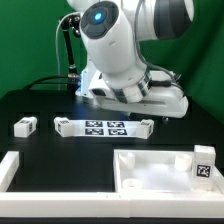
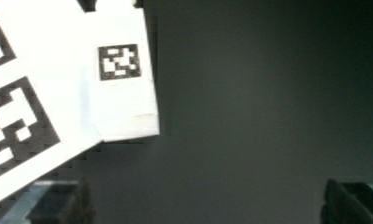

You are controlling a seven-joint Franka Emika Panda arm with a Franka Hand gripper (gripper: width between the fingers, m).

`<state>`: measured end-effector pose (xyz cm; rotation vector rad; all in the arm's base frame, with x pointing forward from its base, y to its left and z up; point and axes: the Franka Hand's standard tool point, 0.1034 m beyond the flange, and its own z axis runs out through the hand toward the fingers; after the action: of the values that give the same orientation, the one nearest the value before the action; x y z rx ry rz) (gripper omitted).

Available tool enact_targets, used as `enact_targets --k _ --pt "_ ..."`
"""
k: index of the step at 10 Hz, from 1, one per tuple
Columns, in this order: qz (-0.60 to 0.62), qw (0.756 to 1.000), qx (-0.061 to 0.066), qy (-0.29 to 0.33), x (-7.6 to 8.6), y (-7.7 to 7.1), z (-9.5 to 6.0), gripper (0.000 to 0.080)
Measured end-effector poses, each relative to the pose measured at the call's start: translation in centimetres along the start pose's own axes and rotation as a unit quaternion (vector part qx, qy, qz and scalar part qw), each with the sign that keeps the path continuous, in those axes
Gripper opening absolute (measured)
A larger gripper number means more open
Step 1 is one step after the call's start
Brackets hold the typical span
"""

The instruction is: Assemble square table

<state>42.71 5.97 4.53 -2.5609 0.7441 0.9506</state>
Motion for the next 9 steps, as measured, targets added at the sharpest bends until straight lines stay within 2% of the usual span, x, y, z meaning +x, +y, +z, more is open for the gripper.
enact_targets --k 1,6,8,9 --pt "-0.015 1.0 -0.004 -0.02 -0.5 0.9 0.8 0.0649" --pt "-0.007 1.0 -0.003 -0.018 -0.3 0.9 0.7 0.0649" --pt "-0.002 0.997 0.021 -0.068 -0.6 1.9 1.9 0.0649" --pt "0.002 0.998 0.02 -0.066 -0.3 2.0 1.9 0.0649"
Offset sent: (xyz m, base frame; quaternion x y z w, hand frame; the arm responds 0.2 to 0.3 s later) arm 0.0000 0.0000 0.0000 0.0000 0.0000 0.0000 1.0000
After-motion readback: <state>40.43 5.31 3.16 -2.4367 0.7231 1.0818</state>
